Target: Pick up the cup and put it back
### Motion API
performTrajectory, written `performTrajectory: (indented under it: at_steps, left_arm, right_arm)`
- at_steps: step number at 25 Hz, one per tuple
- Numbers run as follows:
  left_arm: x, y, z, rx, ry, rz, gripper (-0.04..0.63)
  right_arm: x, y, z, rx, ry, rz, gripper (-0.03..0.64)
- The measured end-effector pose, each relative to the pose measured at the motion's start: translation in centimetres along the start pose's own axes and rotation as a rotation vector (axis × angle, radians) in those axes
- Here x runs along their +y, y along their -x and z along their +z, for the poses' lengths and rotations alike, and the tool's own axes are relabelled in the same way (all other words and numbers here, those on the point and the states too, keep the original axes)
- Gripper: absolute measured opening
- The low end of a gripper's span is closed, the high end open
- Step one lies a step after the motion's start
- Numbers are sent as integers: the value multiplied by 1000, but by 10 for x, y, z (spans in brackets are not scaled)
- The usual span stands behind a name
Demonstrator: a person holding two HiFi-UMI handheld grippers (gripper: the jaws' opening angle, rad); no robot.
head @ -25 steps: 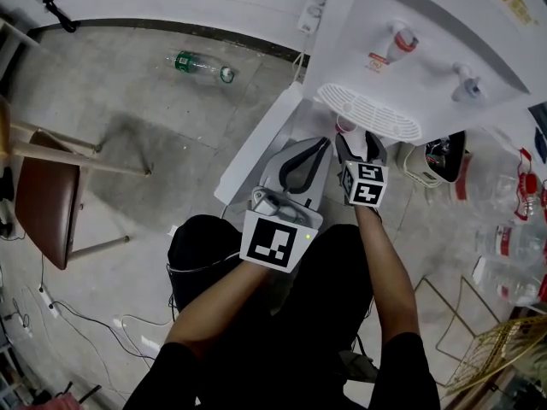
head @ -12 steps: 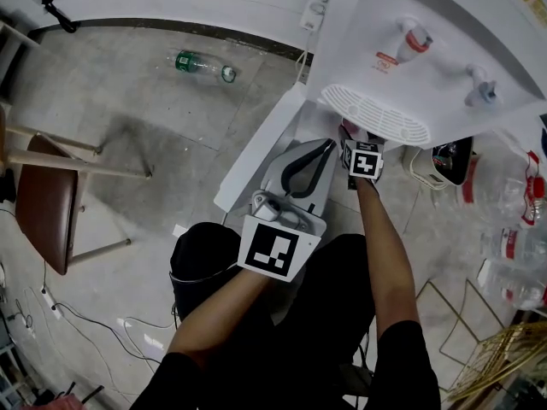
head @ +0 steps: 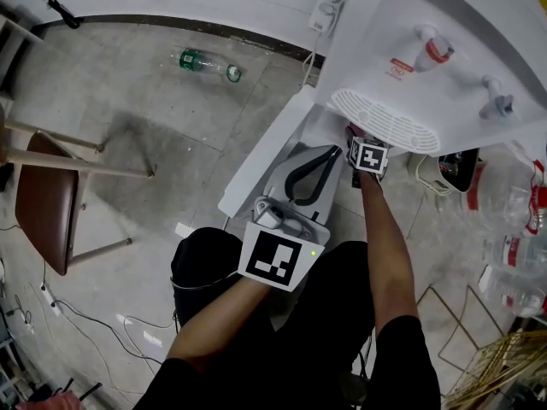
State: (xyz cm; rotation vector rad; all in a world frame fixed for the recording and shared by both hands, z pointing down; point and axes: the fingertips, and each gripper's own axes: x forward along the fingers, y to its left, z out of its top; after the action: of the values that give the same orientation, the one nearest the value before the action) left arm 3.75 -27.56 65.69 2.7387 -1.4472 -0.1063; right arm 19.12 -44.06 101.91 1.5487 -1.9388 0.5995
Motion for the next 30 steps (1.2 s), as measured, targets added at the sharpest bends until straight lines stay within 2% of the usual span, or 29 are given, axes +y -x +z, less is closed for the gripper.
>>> performTrajectory:
  at_steps: [6,10,15,30]
  left_arm:
    - [2,2,-2,7,13,4,8]
    - [1,3,0,7,-6,-1,8]
    - [4,5,1,-1,25,11,8]
    - [8,6,4,-9,-7,17,8]
  right_arm:
    - [-6,-14,-9,40,5,-1,334]
    - [-7,-17,-10,50,9,-11,333]
    - [-11,-17,-12,52,8,-16,307]
    - [1,-2,-14,69,32,27,301]
